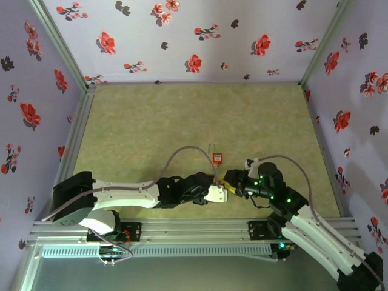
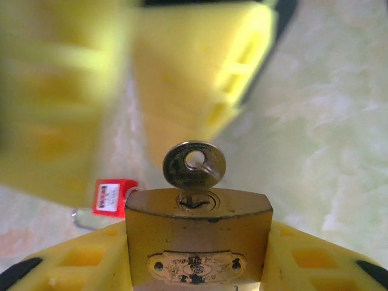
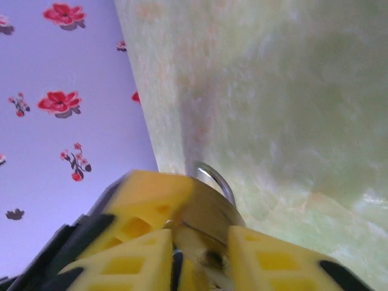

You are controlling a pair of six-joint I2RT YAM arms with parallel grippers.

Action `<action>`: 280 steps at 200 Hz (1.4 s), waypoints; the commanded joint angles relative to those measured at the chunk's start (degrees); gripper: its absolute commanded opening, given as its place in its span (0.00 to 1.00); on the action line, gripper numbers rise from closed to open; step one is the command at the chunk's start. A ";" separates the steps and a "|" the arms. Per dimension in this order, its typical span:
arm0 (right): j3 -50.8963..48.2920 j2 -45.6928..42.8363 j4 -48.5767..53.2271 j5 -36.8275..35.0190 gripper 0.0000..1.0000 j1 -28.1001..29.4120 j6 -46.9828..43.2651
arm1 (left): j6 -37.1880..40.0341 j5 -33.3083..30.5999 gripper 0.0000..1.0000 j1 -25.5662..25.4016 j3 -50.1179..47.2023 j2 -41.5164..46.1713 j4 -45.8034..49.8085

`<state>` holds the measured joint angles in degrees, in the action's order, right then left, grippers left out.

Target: Unlock with the key

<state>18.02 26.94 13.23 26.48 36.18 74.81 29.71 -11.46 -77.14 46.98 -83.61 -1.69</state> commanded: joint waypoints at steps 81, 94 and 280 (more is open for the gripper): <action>1.97 -1.98 8.82 1.47 0.61 -0.50 -15.19 | -7.43 16.34 0.00 6.49 8.60 1.54 11.82; 1.55 -2.24 7.02 2.37 0.61 -0.46 -15.38 | -7.39 16.80 0.00 6.50 9.03 1.06 12.40; -1.13 6.63 -3.10 2.18 0.33 5.21 -16.38 | -6.29 22.66 0.00 6.39 14.97 -3.23 16.65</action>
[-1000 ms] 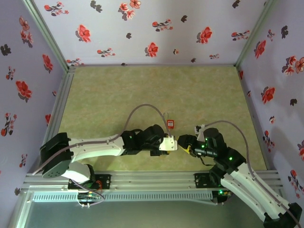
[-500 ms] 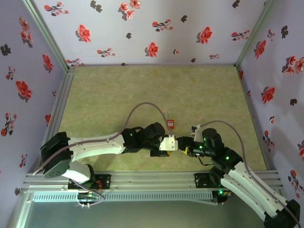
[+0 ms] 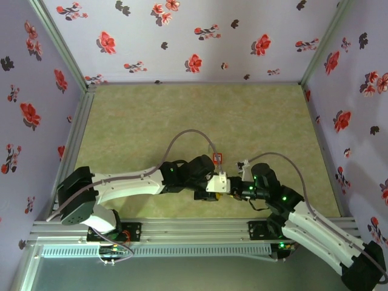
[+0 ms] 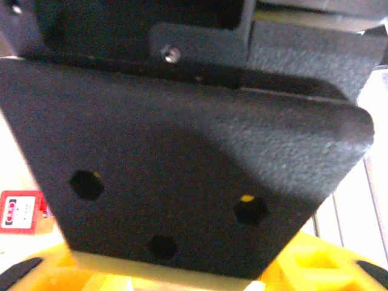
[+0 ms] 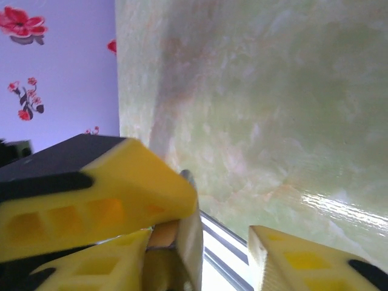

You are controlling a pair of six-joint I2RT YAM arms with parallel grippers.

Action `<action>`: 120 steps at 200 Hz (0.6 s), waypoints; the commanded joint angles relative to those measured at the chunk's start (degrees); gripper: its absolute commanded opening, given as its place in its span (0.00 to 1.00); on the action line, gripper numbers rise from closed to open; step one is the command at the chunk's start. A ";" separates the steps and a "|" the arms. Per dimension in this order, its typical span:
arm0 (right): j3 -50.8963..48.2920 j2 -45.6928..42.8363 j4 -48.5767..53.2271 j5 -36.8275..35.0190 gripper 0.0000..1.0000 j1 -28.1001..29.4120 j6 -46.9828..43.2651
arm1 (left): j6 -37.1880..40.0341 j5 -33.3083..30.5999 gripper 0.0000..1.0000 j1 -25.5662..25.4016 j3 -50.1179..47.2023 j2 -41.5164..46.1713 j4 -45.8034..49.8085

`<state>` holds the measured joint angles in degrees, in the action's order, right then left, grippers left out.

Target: Unlock with the key

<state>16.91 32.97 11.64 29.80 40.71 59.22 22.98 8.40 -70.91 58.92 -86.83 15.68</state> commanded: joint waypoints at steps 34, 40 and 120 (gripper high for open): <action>1.19 0.06 -1.30 -1.26 0.01 0.77 -0.34 | -0.17 1.52 0.00 -0.02 2.72 0.21 -1.80; 1.33 -0.17 -1.13 -1.24 0.00 0.71 -0.22 | -0.70 0.91 0.03 -0.02 2.52 0.47 -2.38; 6.36 -2.11 4.71 -7.43 0.00 -0.78 -3.24 | -35.88 -7.97 0.99 6.82 -7.41 14.39 -11.21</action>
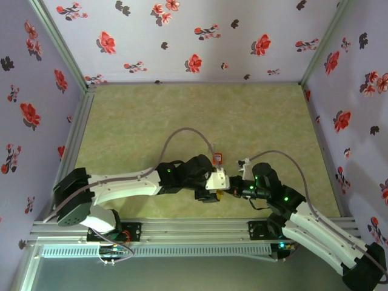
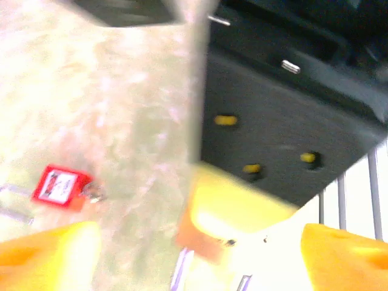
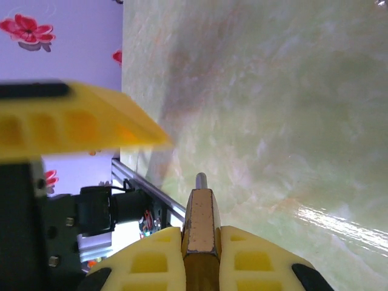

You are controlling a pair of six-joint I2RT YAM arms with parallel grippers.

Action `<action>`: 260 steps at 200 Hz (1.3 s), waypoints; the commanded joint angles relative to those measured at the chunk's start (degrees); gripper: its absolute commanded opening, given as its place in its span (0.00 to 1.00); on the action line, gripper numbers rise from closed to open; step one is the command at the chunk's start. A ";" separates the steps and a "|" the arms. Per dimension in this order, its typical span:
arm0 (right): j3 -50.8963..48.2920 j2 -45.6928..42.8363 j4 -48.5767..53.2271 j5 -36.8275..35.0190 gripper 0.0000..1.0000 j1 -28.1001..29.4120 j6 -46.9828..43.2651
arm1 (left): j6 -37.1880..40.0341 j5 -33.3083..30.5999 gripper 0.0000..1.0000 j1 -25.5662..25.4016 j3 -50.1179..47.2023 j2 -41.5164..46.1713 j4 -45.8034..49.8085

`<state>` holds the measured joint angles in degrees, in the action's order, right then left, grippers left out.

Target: Unlock with the key

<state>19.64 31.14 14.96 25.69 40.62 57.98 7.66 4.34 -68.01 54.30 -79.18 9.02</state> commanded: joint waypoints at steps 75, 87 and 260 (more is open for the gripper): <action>8.25 4.39 -3.45 -5.53 0.00 -1.29 -6.68 | -56.41 -4.69 0.61 3.05 -17.83 13.98 -12.36; 8.99 5.37 -3.79 -5.30 0.00 -1.25 -6.99 | -58.48 -6.03 0.51 1.63 -18.17 11.75 -14.65; 0.33 3.50 -17.52 -0.82 0.00 -1.25 3.86 | -61.94 -13.01 0.21 6.97 -13.62 -6.15 -32.16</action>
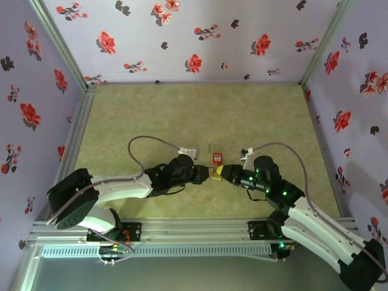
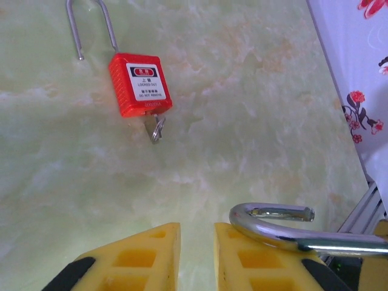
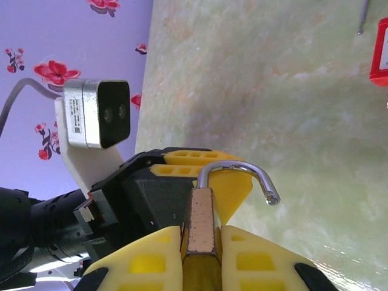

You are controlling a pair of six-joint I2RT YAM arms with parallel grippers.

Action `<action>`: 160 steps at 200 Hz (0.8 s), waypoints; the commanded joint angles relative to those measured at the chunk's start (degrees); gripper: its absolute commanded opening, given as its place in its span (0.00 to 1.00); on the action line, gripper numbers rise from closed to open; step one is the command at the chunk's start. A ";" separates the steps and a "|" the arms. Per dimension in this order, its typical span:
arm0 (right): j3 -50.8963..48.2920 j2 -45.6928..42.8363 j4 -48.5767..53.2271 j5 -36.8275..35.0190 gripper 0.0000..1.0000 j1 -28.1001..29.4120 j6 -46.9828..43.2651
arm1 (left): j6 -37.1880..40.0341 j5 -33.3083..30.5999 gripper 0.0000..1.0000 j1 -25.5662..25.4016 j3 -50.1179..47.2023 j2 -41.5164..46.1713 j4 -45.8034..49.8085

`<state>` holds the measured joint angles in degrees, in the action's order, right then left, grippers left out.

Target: Unlock with the key

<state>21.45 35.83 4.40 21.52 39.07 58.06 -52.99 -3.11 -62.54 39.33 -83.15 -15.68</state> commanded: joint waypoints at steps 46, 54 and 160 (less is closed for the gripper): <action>-2.13 -1.41 -4.46 1.48 0.00 0.31 2.76 | -1.24 -7.64 0.23 2.61 -2.47 -0.90 -13.09; -1.52 -1.47 -2.08 0.66 0.00 0.31 1.40 | -1.32 -7.69 0.24 2.94 -3.74 0.42 -13.10; 2.19 1.77 2.70 -0.35 0.00 0.33 -10.34 | -20.16 7.29 0.58 6.49 -10.05 12.57 -8.90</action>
<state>20.67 37.58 8.32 20.84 39.05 53.78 -64.36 -3.49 -56.31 27.38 -70.85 -24.84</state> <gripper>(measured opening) 0.125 0.546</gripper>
